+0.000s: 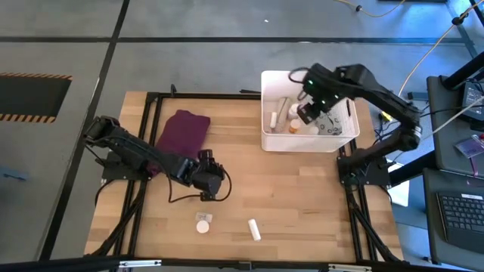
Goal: Pick & place medical supplies in basket/bin
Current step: Put the pink pill bottle into the white bin
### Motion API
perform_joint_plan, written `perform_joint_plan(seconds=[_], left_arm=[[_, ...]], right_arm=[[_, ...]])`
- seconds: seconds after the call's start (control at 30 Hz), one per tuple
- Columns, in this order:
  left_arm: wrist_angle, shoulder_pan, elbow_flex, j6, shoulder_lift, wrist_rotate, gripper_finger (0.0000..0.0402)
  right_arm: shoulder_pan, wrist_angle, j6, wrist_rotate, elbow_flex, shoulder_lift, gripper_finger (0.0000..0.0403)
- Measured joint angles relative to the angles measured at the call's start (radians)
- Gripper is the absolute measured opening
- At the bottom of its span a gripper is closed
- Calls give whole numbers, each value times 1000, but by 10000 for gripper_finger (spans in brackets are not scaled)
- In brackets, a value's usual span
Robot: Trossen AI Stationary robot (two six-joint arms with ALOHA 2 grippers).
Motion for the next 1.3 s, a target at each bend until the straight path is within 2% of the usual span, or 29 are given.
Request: perform_joint_plan(seconds=[0.2, 0.53, 0.7, 1.0, 1.3], left_arm=[[0, 4, 0, 0, 0, 2, 251], [-1, 4, 0, -1, 0, 47, 251], [-1, 4, 0, -1, 1, 49, 251], [1, 4, 0, -1, 1, 48, 251], [7, 7, 0, 31, 1, 48, 251]], right_arm=[[-108, 1, -73, -60, -1, 140, 172], [-116, 1, -420, -72, -1, 287, 172], [-110, 1, -456, -13, -1, 270, 172], [-116, 3, -417, 8, -16, 196, 172], [-129, -5, -455, 18, -307, 80, 172]])
